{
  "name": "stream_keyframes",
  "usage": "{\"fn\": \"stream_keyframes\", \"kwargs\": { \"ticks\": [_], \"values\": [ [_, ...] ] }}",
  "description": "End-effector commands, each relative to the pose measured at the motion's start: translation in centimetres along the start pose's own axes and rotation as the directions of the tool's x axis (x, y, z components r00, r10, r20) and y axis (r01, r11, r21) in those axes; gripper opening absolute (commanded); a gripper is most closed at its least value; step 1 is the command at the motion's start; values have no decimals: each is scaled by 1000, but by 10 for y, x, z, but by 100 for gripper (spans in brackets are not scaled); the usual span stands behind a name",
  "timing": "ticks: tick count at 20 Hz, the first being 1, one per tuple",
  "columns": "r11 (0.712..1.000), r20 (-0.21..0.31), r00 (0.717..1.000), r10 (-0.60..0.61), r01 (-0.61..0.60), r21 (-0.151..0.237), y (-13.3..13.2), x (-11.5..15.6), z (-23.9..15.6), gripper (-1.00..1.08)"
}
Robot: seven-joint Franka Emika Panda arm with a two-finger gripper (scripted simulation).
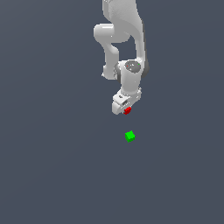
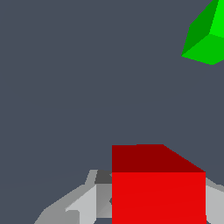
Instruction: Stack the red cube on top of the green cube.
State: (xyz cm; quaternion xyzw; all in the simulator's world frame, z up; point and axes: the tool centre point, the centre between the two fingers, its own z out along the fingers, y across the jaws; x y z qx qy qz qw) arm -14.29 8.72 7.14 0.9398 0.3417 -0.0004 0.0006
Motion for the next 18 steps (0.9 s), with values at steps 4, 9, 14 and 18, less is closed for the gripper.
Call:
{"fn": "stream_keyframes", "kwargs": {
  "ticks": [4,9,14,18],
  "values": [
    [1000,-1,1000,-1,1,1,0,1,-31,-100],
    [1000,-1,1000,0,0,1,0,1,-46,-100],
    [1000,-2,1000,0,0,1,0,1,-47,-100],
    [1000,-2,1000,0,0,1,3,5,-45,-100]
  ]
}}
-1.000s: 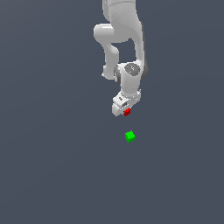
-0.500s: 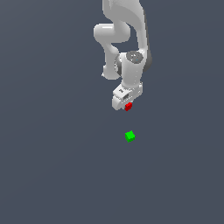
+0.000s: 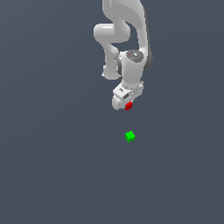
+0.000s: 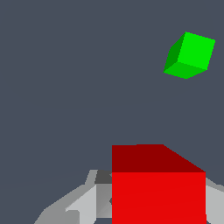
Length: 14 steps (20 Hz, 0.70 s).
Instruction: Stack the red cube on top of the green cube.
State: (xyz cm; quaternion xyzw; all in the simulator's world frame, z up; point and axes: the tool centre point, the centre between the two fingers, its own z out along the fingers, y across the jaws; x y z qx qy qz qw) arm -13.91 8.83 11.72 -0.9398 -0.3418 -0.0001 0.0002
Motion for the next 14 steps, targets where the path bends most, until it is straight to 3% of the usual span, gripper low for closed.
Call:
{"fn": "stream_keyframes", "kwargs": {
  "ticks": [1,14],
  "values": [
    [1000,0,1000,0,0,0,3,3,2,-100],
    [1000,1,1000,1,-1,-2,38,52,25,-100]
  ]
}}
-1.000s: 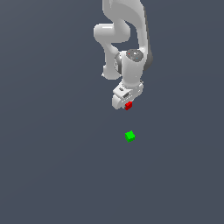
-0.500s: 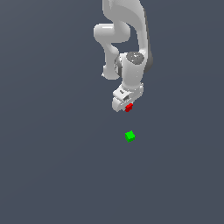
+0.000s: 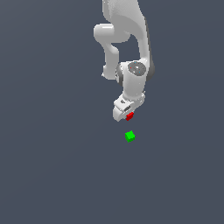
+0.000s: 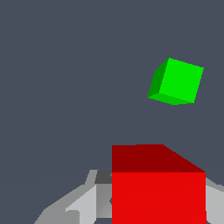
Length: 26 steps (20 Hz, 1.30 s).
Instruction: Stack the red cube on top of the green cube.
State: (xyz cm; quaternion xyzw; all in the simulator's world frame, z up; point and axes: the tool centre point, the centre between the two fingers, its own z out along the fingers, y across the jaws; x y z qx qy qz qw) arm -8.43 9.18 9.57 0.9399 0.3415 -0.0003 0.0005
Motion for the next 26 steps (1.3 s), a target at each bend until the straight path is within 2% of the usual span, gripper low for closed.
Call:
{"fn": "stream_keyframes", "kwargs": {
  "ticks": [1,12,24,25,26],
  "values": [
    [1000,0,1000,0,0,-1,10,13,6,-100],
    [1000,0,1000,0,0,-1,45,63,27,-100],
    [1000,-1,1000,0,0,0,57,80,34,-100],
    [1000,-1,1000,0,0,0,57,80,34,100],
    [1000,-1,1000,0,0,0,57,80,34,100]
  ]
}}
